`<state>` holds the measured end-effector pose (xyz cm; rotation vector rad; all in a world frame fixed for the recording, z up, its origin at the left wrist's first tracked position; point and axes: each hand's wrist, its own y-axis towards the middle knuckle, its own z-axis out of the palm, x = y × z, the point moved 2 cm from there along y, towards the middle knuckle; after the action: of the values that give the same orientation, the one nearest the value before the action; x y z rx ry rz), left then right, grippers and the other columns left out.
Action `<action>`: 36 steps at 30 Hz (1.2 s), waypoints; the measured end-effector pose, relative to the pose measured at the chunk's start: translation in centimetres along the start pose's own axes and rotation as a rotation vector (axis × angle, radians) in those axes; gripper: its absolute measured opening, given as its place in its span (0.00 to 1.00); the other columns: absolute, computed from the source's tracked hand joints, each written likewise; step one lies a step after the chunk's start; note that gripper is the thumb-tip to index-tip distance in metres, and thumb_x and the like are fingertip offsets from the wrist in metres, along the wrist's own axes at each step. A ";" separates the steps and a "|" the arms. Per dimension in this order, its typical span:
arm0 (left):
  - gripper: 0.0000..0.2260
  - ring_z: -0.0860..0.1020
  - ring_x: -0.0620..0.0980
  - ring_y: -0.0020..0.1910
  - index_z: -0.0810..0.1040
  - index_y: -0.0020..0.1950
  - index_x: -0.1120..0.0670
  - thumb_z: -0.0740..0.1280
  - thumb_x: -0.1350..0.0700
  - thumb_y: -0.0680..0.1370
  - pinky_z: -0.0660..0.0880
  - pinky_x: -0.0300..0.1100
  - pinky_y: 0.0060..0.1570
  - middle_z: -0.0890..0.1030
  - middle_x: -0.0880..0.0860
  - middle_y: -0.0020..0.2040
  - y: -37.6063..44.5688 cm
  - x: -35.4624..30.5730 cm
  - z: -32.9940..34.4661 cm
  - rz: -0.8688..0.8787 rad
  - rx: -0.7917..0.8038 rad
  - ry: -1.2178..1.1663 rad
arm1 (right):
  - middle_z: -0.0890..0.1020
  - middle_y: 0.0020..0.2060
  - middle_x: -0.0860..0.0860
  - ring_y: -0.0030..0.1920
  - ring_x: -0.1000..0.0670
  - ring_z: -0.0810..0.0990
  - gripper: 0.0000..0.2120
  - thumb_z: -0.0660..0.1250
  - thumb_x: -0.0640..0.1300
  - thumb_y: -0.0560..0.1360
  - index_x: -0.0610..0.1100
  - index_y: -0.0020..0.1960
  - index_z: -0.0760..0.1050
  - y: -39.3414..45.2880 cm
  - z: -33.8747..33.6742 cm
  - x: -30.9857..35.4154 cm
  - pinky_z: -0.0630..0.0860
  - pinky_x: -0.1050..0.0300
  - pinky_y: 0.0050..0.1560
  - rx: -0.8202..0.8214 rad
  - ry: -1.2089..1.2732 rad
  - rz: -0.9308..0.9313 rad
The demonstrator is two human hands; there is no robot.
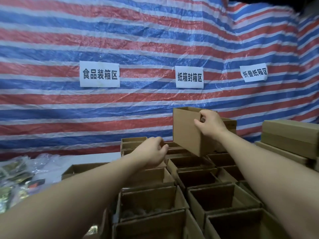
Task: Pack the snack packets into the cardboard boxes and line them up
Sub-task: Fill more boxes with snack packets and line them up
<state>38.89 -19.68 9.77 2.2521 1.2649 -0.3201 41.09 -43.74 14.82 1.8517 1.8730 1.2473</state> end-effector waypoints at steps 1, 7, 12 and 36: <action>0.15 0.77 0.47 0.53 0.74 0.65 0.53 0.59 0.47 0.83 0.77 0.44 0.54 0.79 0.52 0.58 -1.6 -0.4 -1.3 0.001 -0.017 -0.004 | 0.80 0.45 0.53 0.48 0.50 0.79 0.04 0.68 0.48 0.79 0.51 0.46 0.75 -1.3 -1.2 1.8 0.78 0.50 0.48 0.009 0.054 -0.015; 0.17 0.77 0.47 0.49 0.74 0.66 0.55 0.57 0.46 0.84 0.73 0.41 0.46 0.79 0.51 0.55 -13.9 -2.4 -11.3 -0.042 -0.183 -0.030 | 0.77 0.36 0.49 0.37 0.50 0.75 0.11 0.65 0.44 0.79 0.47 0.39 0.70 -10.2 -9.9 13.8 0.70 0.53 0.36 0.039 0.182 -0.159; 0.20 0.76 0.49 0.48 0.74 0.63 0.57 0.52 0.44 0.84 0.71 0.44 0.48 0.79 0.55 0.57 -24.0 -3.0 -19.6 -0.218 -0.320 -0.108 | 0.79 0.40 0.51 0.40 0.60 0.77 0.05 0.65 0.44 0.80 0.47 0.45 0.73 -18.5 -16.3 25.0 0.70 0.68 0.36 0.156 0.292 -0.363; 0.14 0.84 0.56 0.44 0.78 0.56 0.50 0.56 0.63 0.80 0.83 0.55 0.43 0.84 0.56 0.41 -53.7 4.9 -13.4 -0.747 0.022 -0.612 | 0.81 0.48 0.51 0.49 0.51 0.82 0.22 0.66 0.63 0.77 0.43 0.44 0.80 -47.8 -11.4 31.6 0.81 0.50 0.52 0.533 0.434 -0.703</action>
<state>-4.52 13.77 0.82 1.4131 1.6672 -1.1837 -6.19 -12.23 1.38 0.9139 2.9503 0.9895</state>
